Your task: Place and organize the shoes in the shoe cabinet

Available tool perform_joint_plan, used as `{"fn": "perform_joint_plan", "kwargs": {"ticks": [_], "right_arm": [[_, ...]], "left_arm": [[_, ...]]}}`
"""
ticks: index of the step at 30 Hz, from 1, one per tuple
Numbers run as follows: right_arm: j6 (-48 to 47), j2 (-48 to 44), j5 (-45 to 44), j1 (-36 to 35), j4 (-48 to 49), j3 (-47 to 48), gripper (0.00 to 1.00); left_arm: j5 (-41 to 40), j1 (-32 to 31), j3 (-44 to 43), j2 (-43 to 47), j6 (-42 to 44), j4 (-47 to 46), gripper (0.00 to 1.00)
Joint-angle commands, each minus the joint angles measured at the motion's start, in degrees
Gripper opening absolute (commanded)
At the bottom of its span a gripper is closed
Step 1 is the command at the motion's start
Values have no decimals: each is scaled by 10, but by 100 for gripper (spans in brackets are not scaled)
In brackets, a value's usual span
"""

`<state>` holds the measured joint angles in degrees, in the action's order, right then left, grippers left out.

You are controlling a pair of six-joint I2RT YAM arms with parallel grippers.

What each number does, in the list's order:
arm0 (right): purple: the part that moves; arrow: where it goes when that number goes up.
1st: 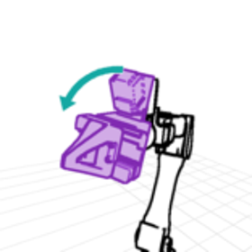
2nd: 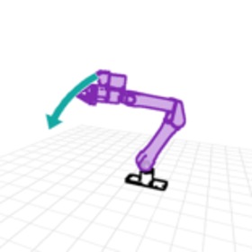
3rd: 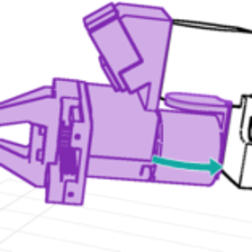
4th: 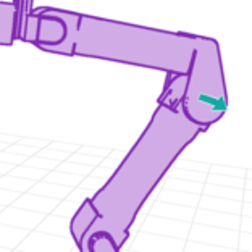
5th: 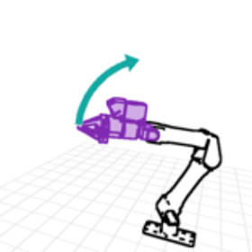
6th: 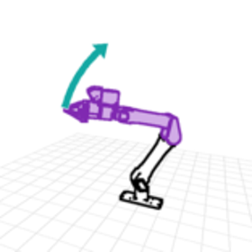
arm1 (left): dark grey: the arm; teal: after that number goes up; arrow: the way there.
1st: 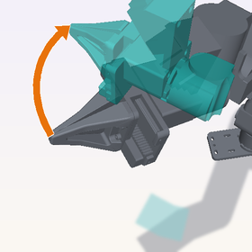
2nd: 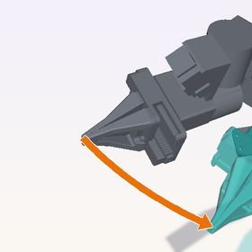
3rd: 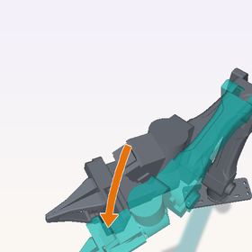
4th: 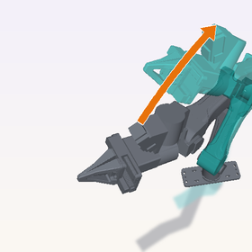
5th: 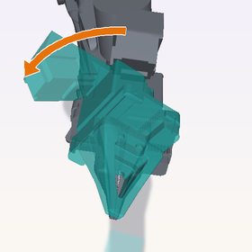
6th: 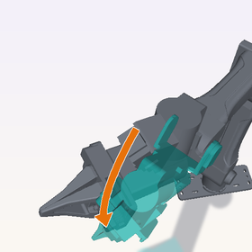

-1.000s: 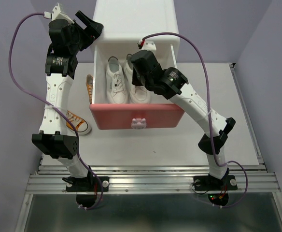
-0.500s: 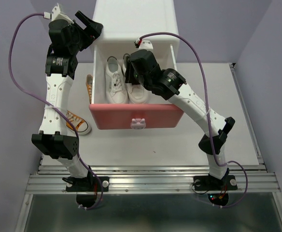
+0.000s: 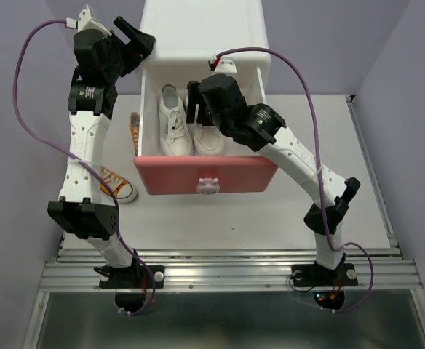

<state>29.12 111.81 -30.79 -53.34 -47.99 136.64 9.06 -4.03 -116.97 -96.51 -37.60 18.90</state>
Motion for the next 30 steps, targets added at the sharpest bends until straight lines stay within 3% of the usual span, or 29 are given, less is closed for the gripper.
{"fn": "perform_joint_plan", "kwargs": {"ticks": [1, 4, 14, 20, 24, 30], "right_arm": [[-26, -50, -24, -4, 52, 11, 82], [-49, -71, 4, -4, 107, 0, 100], [-107, -148, 170, -4, 224, -44, 100], [-126, -164, 378, -4, 184, -34, 100], [-142, -143, 515, -10, 137, 30, 100], [-156, -121, 611, -43, 97, 49, 100]], "left_arm": [[-59, 15, 48, -54, 61, 163, 93], [-57, 15, 47, -55, 61, 161, 93], [-55, 15, 45, -56, 68, 165, 93], [-54, 15, 46, -54, 74, 168, 93], [-55, 15, 52, -50, 82, 170, 93], [-50, 15, 77, -39, 83, 158, 93]]}}
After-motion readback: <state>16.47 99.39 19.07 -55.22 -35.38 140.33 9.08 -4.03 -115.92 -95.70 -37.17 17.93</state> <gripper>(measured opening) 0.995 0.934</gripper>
